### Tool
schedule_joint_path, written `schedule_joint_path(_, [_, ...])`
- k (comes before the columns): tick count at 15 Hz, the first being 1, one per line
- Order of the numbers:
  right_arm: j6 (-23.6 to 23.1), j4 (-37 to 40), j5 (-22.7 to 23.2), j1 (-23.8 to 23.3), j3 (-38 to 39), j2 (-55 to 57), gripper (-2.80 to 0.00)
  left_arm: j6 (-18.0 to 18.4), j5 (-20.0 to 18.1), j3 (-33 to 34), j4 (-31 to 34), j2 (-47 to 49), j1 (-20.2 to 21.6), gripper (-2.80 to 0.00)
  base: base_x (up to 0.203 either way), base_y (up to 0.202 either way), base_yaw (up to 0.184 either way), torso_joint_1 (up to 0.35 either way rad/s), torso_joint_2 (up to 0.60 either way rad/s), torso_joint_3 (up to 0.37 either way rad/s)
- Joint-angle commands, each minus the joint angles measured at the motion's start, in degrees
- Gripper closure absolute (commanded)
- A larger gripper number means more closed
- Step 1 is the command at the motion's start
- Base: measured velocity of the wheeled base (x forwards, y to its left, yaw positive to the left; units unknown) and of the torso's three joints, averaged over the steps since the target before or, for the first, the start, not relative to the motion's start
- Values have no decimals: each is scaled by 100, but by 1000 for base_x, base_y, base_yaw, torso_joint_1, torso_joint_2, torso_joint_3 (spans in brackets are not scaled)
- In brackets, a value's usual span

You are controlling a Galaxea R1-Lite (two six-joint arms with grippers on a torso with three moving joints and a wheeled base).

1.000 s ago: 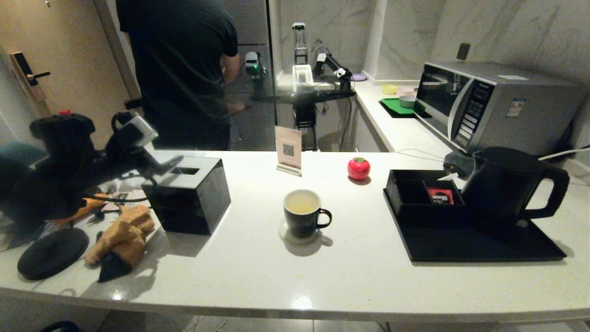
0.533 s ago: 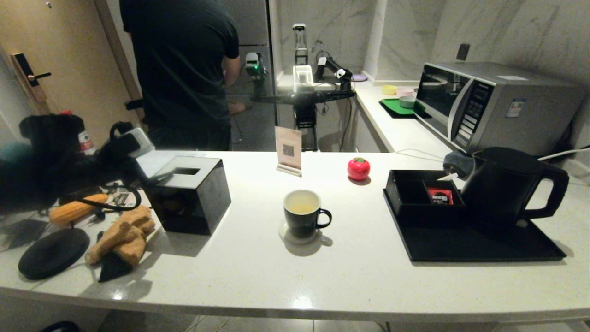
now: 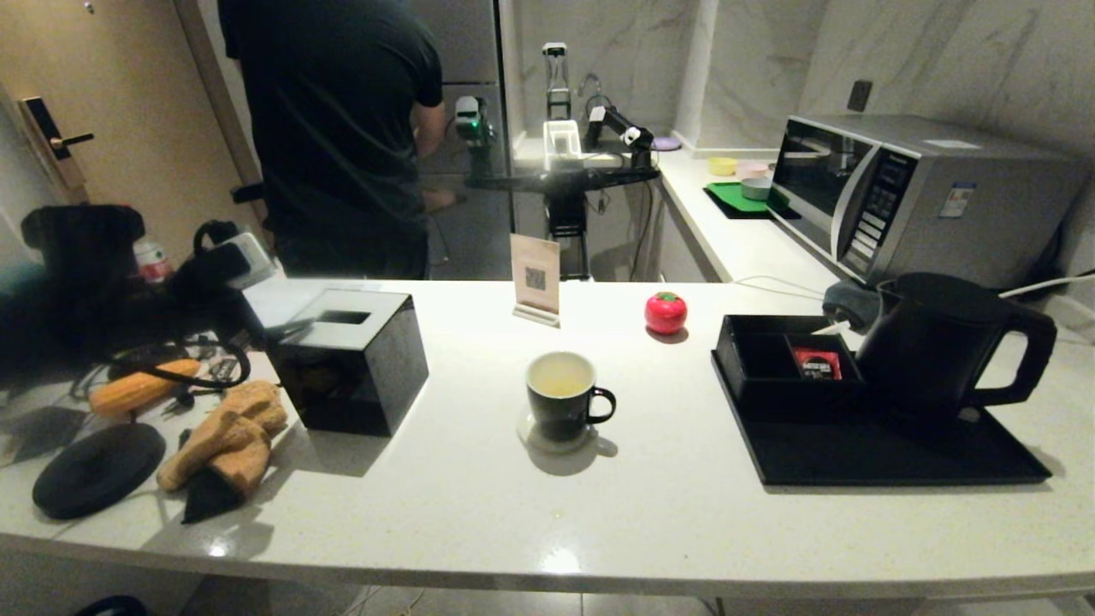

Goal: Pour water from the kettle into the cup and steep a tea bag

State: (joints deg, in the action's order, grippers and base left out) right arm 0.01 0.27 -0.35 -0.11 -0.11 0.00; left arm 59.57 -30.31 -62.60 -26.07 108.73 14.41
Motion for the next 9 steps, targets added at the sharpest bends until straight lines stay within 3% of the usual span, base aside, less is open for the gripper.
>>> schedule_joint_path(1, [-1,0,0,-1,-3,0,0,-208,-64,23,-62,-135,-41,-280,0,0,0,0,0,0])
schedule_joint_path(5, [-1,0,0,0,-6,0,0,-1141,-206,5,-248,-220,-516,-280,0,0,0,0,0,0])
schedule_joint_path(9, [-1,0,0,2,-7,0,0,-2502,-229,17,-1348,-174,-1121,-280,0,0,0,0,0,0])
